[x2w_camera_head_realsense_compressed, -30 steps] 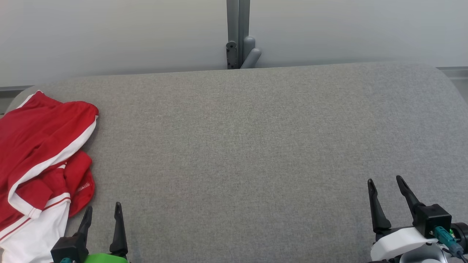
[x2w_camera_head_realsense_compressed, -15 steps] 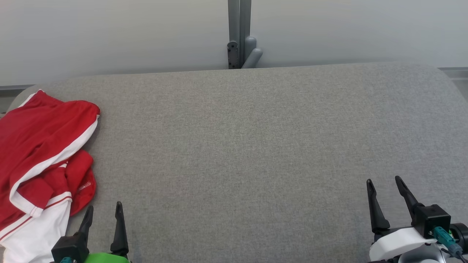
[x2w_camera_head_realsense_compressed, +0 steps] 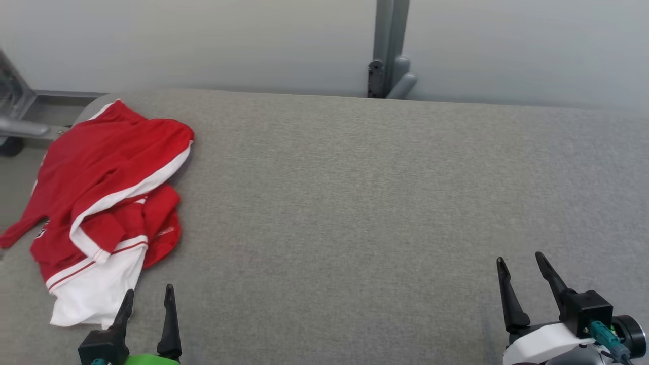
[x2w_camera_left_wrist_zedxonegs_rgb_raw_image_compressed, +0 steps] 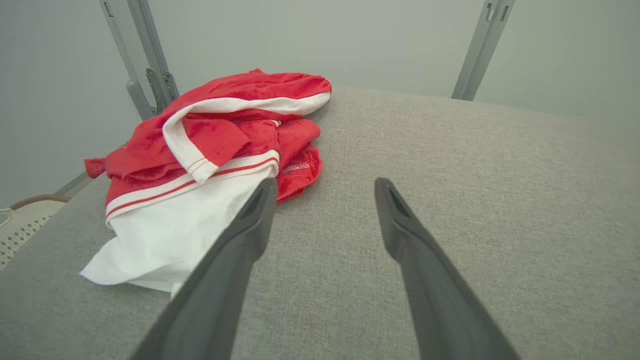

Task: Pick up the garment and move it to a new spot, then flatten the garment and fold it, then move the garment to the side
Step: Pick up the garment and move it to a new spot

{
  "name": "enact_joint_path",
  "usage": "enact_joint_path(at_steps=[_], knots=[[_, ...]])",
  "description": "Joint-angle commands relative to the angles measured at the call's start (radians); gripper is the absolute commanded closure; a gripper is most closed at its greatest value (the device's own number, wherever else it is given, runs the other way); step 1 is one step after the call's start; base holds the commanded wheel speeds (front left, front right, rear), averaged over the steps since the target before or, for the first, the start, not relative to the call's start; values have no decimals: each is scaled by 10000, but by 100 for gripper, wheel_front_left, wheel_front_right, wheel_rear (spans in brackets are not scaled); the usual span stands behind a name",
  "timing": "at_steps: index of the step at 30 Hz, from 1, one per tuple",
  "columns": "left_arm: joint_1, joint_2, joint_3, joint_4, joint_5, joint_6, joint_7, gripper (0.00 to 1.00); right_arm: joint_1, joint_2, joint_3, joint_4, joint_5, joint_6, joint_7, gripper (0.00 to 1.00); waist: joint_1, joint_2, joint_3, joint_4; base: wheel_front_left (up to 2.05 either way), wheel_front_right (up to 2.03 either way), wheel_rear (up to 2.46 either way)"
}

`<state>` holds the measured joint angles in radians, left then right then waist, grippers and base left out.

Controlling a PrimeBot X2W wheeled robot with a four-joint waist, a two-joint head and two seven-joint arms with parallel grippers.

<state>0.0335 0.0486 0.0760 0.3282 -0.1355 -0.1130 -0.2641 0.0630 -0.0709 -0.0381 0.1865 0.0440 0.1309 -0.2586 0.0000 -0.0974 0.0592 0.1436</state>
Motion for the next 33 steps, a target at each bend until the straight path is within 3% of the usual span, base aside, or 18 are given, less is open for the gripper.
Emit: enact_joint_path(at_steps=[1, 9, 19, 24, 33], knots=[[199, 39, 72, 27, 106, 23, -5, 0, 132, 30, 46, -6, 54, -3, -62, 0, 0, 0, -181, 984, 0, 0, 0], [470, 57, 301, -35, 294, -74, -7, 0, -91, 86, 585, 4, 177, -3, -61, 0, 0, 0, -325, 2297, 0, 0, 0], [-477, 39, -1, -37, 66, -142, -5, 0, -362, -47, 1025, -298, 178, -3, -61, 0, 0, 0, 498, 2278, 0, 0, 0], [-2719, 109, -735, 732, -170, -179, 12, 0, -1076, -513, 1098, -702, -42, -3, -62, 0, 0, 0, 2253, 2077, 0, 0, 0], [-8043, 1016, -3175, 3186, -1090, -189, 870, 0, -2347, -1457, 1411, -1463, -255, -3, -50, 0, 0, 0, 5216, 1753, 0, 0, 0]])
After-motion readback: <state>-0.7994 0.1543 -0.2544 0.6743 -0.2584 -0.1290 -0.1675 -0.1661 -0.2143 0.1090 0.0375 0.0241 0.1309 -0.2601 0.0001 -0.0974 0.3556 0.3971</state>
